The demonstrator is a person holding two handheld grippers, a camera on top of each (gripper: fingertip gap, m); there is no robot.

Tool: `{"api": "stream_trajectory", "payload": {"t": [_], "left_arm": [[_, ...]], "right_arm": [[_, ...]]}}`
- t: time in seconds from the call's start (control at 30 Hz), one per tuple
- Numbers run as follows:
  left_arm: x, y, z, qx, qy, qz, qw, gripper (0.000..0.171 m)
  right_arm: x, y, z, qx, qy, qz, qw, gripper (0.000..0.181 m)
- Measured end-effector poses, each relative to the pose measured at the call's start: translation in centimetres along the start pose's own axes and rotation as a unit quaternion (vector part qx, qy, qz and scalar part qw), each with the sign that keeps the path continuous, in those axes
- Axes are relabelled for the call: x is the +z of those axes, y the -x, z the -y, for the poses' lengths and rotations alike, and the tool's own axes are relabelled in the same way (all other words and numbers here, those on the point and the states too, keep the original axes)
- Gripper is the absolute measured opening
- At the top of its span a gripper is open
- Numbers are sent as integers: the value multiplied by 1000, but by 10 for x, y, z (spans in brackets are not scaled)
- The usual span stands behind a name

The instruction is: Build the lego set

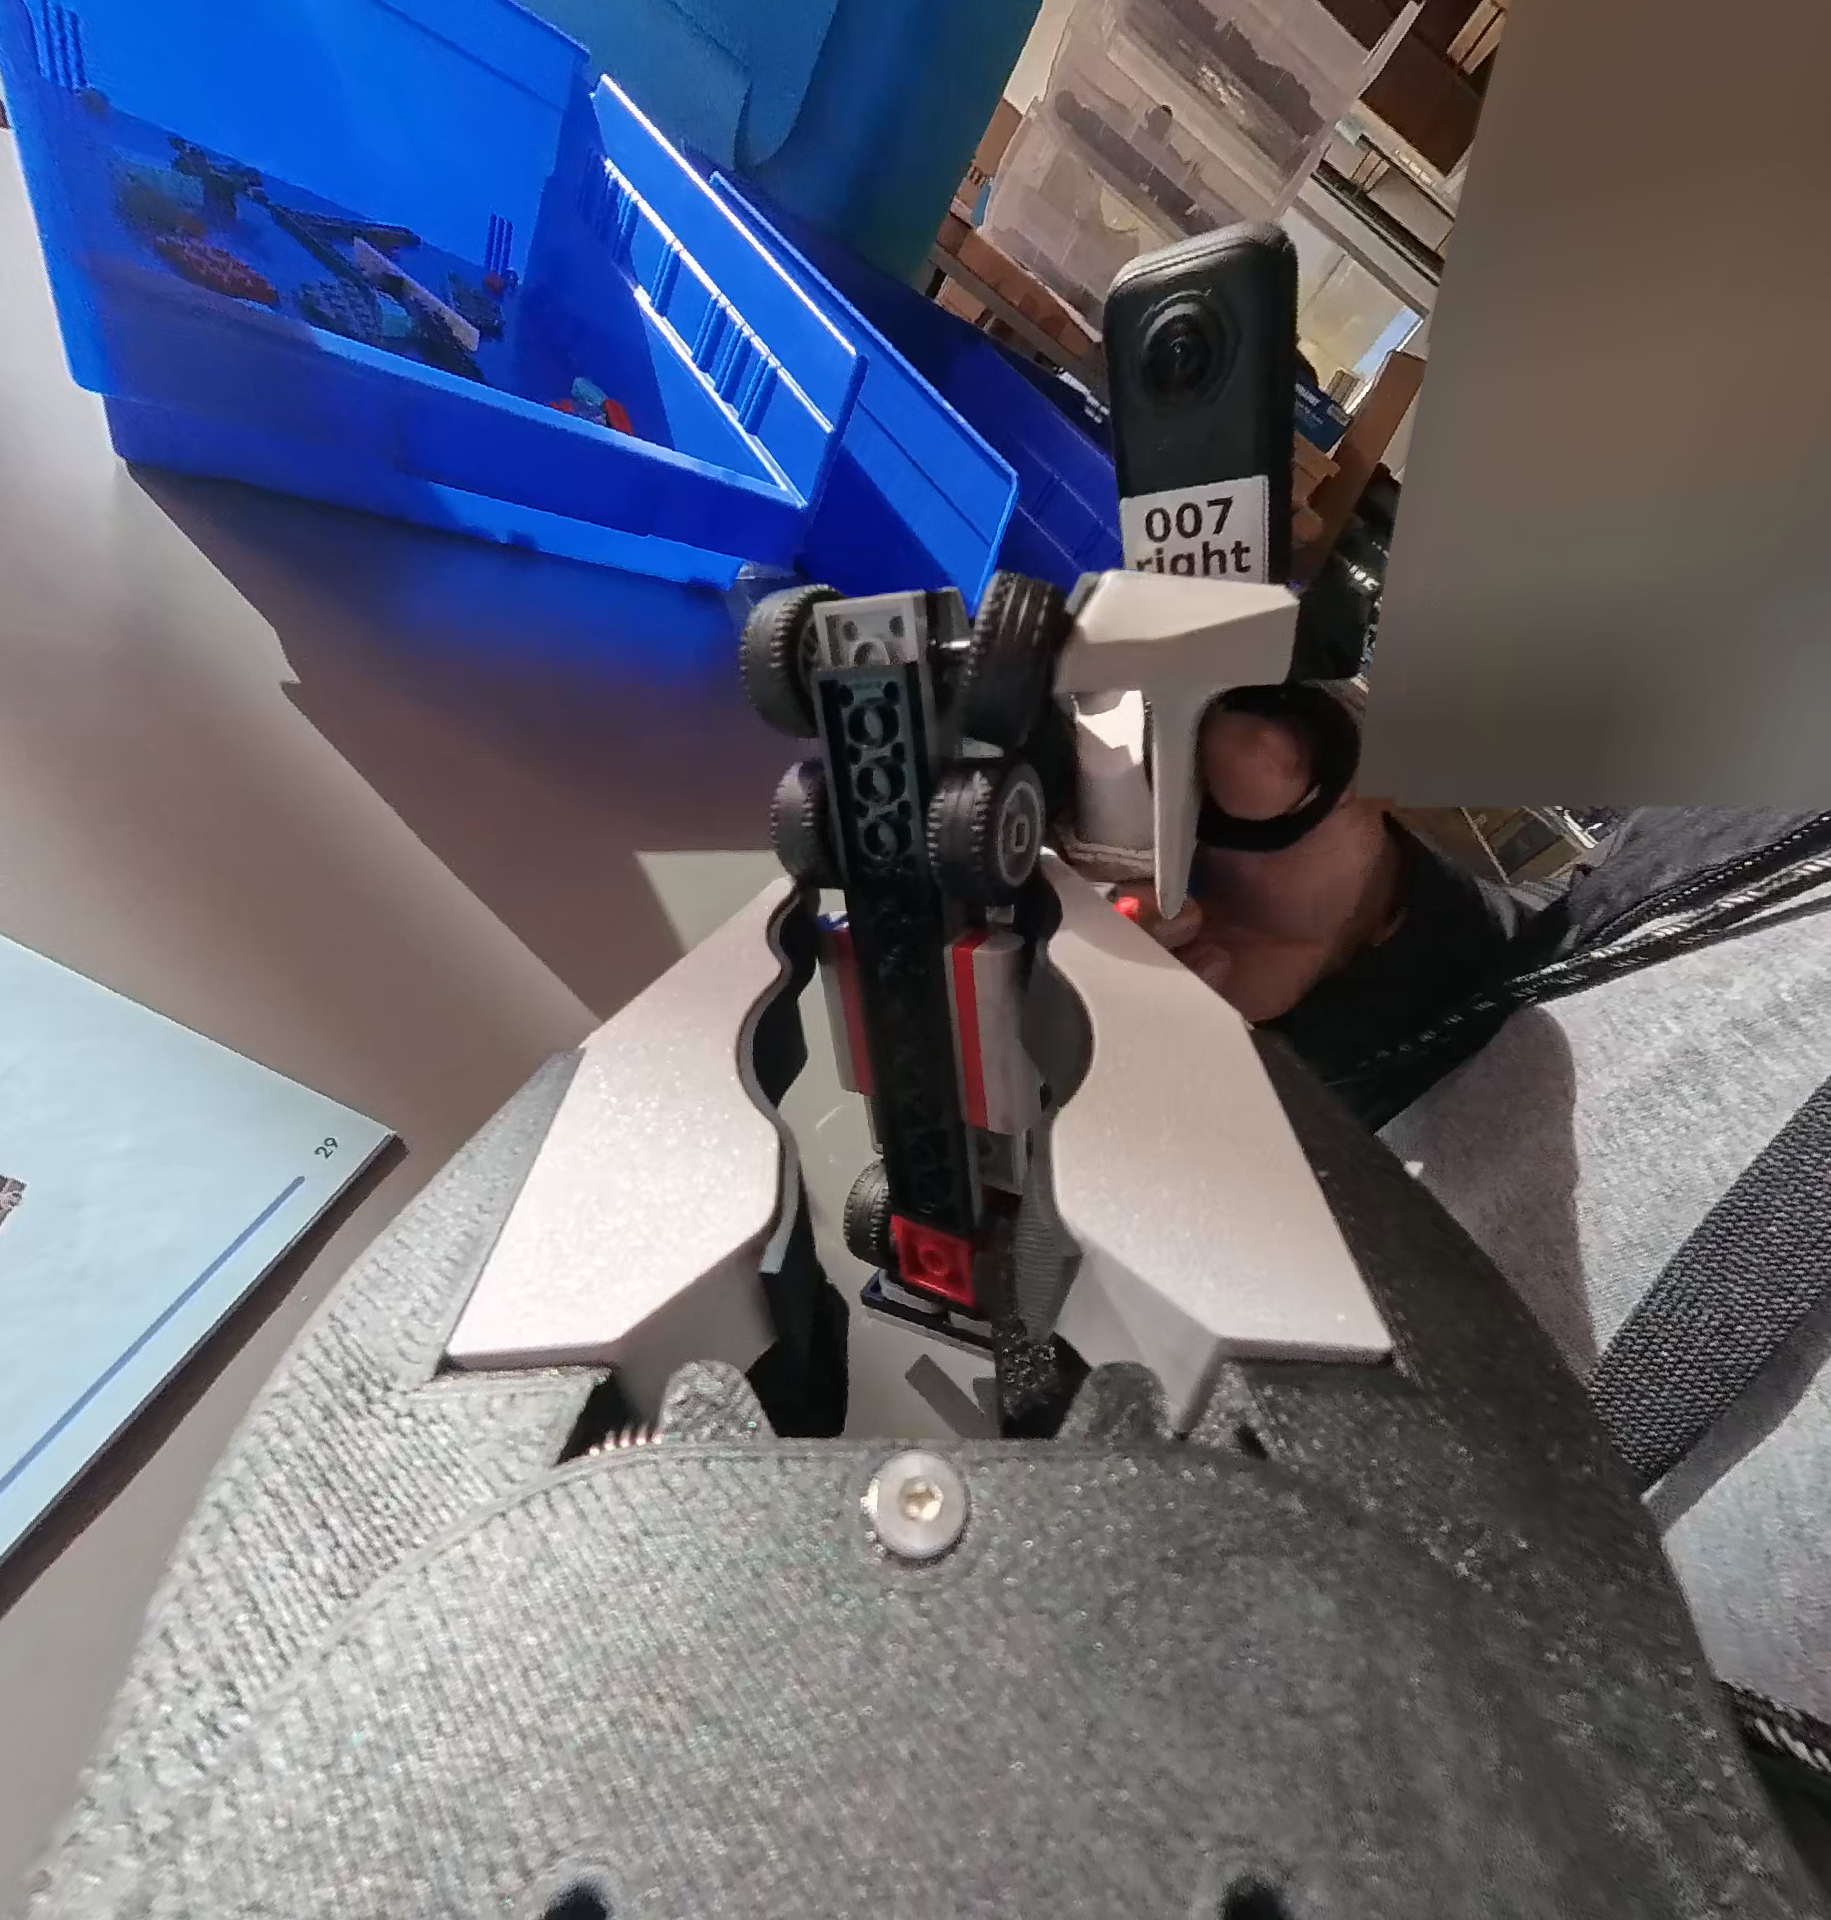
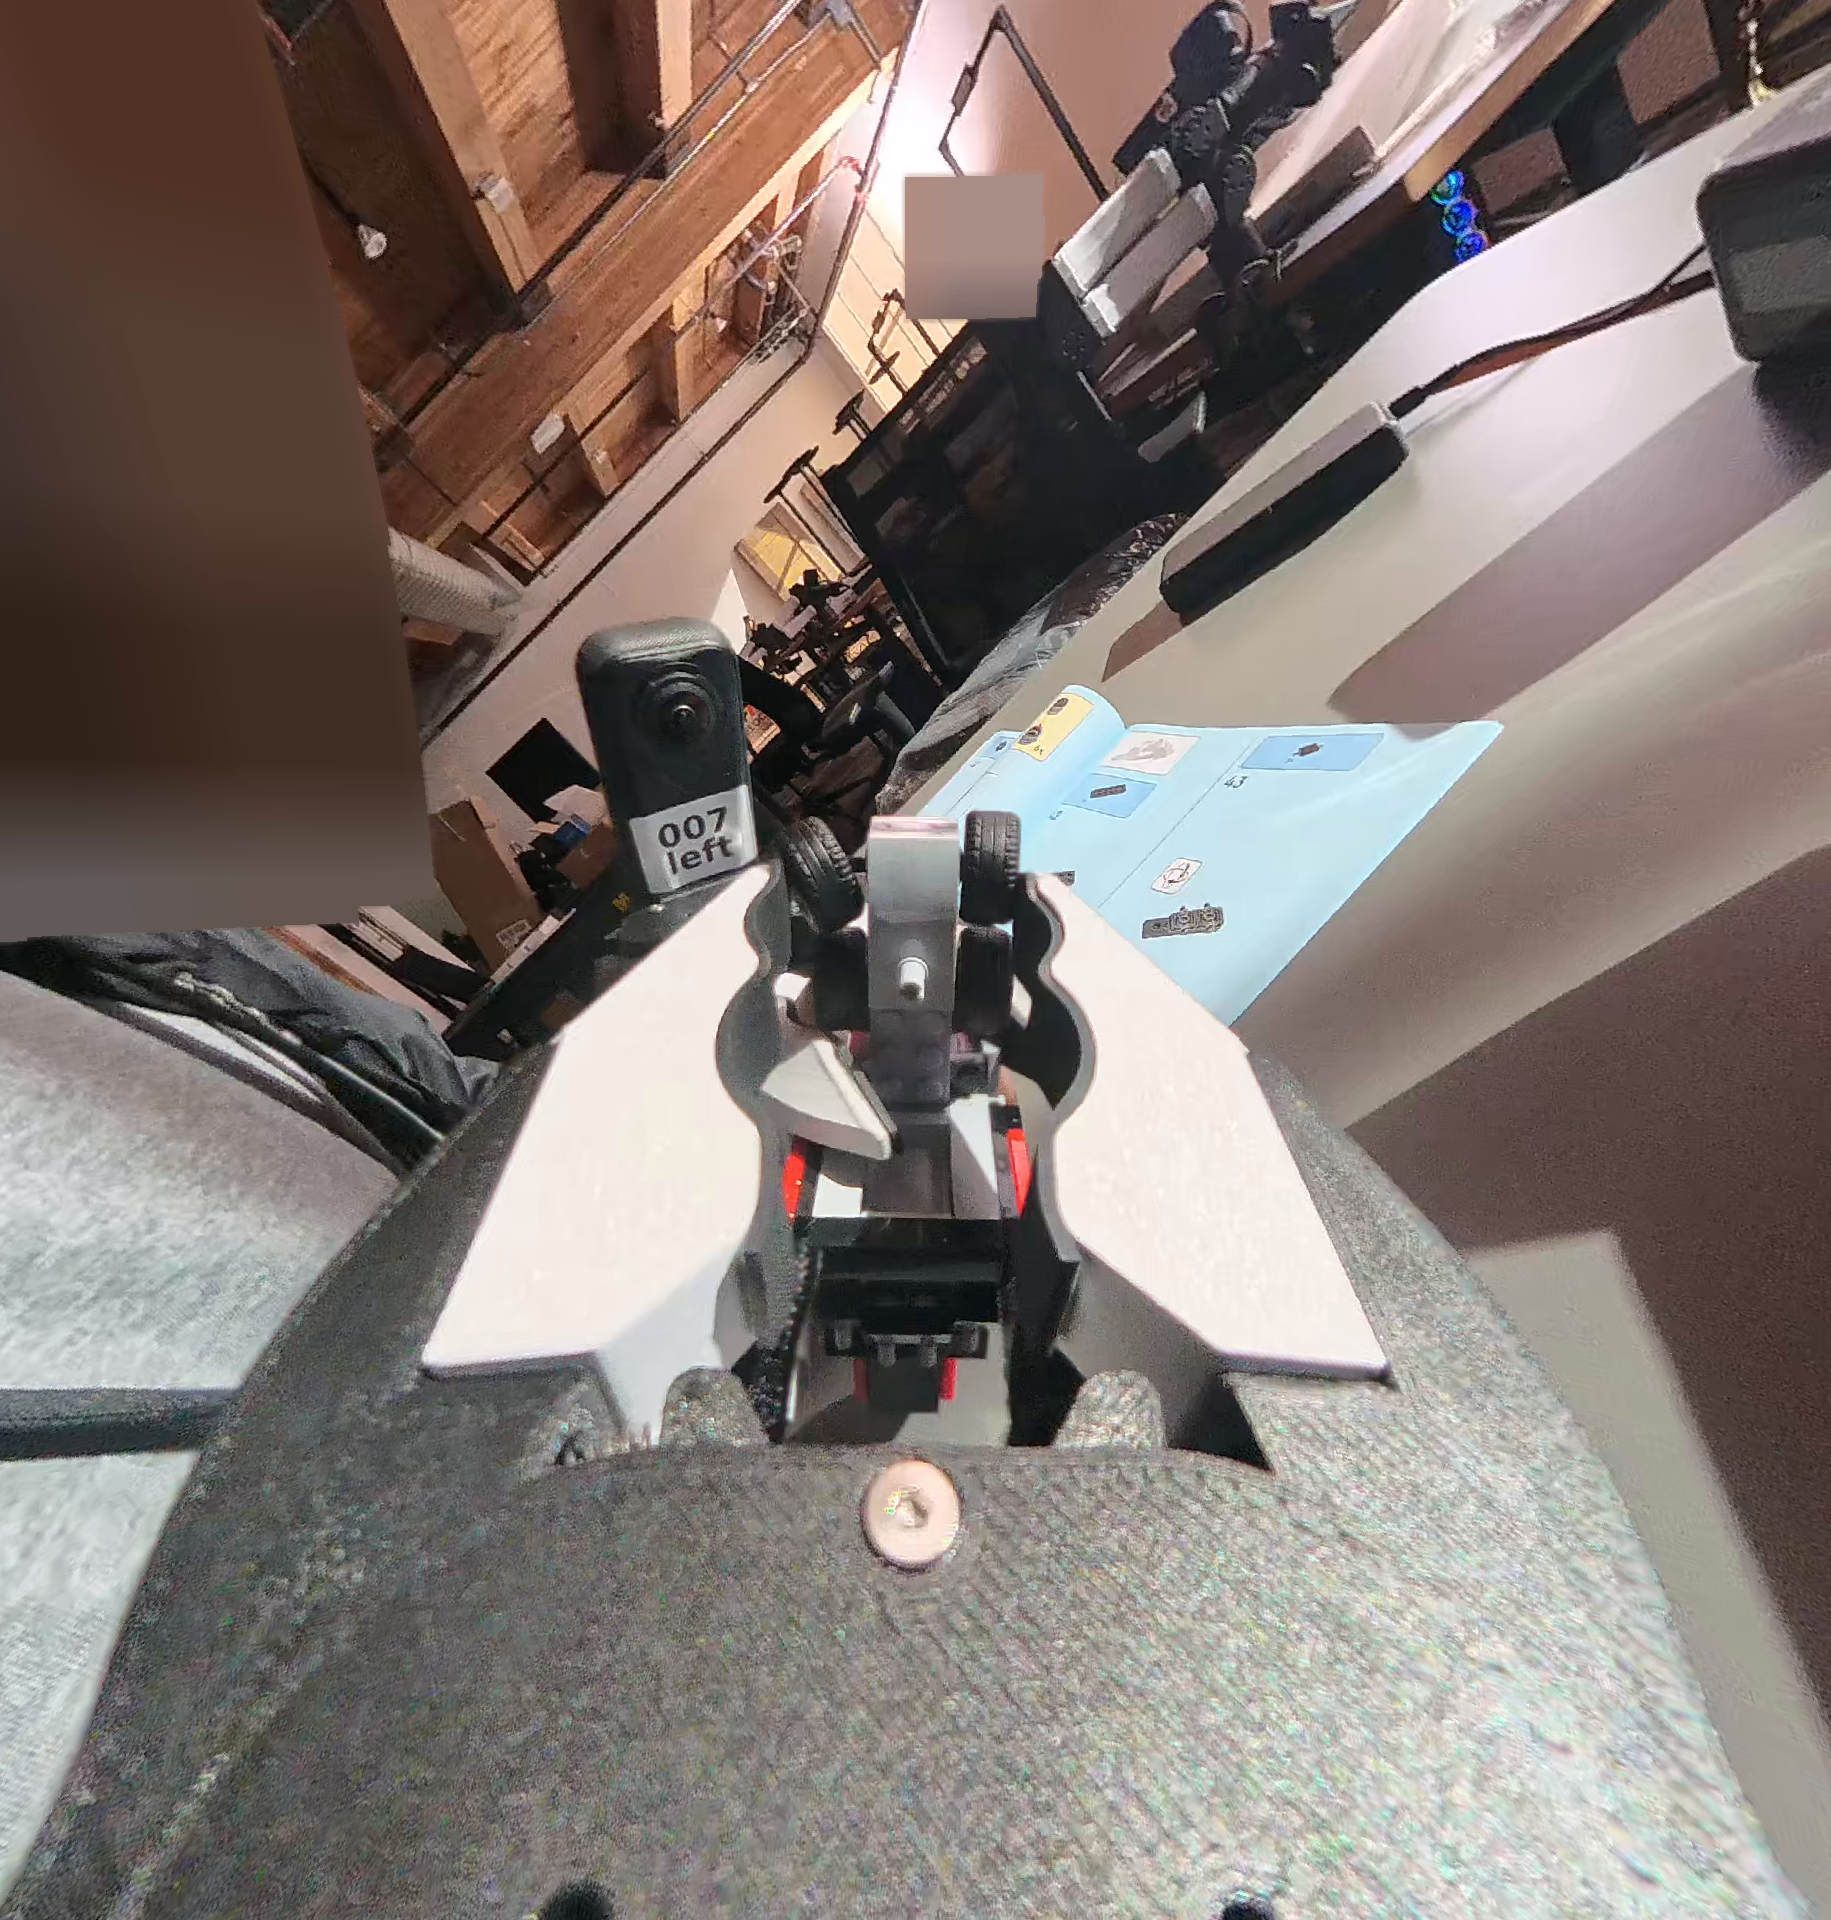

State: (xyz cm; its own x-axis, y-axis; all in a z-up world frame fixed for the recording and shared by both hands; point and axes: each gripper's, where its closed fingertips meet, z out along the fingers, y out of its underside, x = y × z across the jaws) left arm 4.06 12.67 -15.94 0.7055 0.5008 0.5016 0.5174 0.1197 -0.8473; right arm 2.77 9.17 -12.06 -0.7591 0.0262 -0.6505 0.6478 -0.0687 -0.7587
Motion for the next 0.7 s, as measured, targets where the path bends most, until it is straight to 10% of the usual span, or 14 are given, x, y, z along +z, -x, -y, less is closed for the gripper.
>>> {"api": "stream_trajectory", "payload": {"t": [0.4,0.7], "left_arm": [[-6,-17,12,14,-29,-81,996,42],[2,-13,9,110,-17,-14,994,41]], "right_arm": [[-12,16,8,-52,-12,66,996,45],[-17,19,9,-62,-22,62,996,47]]}}
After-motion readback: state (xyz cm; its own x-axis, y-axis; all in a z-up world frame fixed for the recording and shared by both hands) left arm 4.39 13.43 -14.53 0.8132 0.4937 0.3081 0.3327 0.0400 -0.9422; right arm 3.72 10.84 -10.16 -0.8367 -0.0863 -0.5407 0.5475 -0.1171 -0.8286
